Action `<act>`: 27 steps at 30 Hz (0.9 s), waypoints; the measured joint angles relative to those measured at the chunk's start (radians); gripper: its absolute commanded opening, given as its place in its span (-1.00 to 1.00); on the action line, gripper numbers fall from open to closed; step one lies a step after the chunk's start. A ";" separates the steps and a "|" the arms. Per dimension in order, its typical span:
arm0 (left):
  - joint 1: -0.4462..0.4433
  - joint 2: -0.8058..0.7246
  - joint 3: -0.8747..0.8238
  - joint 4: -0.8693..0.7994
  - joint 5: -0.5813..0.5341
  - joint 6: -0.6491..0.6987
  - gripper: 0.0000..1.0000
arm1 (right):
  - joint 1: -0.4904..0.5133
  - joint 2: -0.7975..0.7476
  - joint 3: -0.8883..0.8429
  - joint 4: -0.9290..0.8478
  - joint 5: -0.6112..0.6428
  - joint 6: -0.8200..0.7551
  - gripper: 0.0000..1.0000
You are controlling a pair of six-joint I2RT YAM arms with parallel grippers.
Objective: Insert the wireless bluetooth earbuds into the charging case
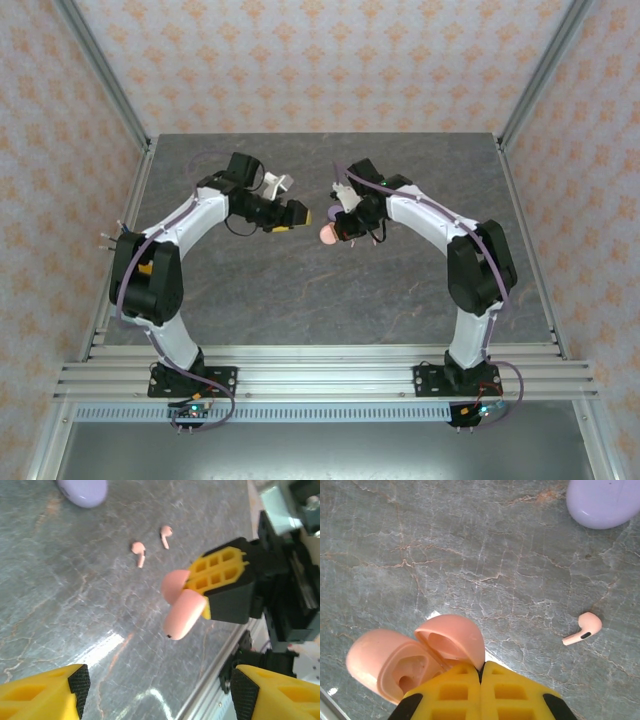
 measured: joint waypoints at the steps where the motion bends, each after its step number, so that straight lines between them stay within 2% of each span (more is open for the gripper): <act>1: -0.006 0.016 0.029 -0.028 0.012 0.026 0.52 | 0.000 0.000 0.000 0.000 -0.006 -0.010 -1.00; 9: -0.064 0.154 0.195 -0.223 0.073 0.201 0.44 | 0.000 -0.002 -0.005 0.004 -0.039 -0.054 -1.00; 15: -0.069 0.246 0.264 -0.351 0.079 0.312 0.41 | 0.000 -0.013 -0.026 0.009 -0.058 -0.069 -1.00; 27: -0.116 0.312 0.361 -0.461 0.081 0.403 0.15 | -0.005 -0.015 -0.035 0.016 -0.066 -0.080 -1.00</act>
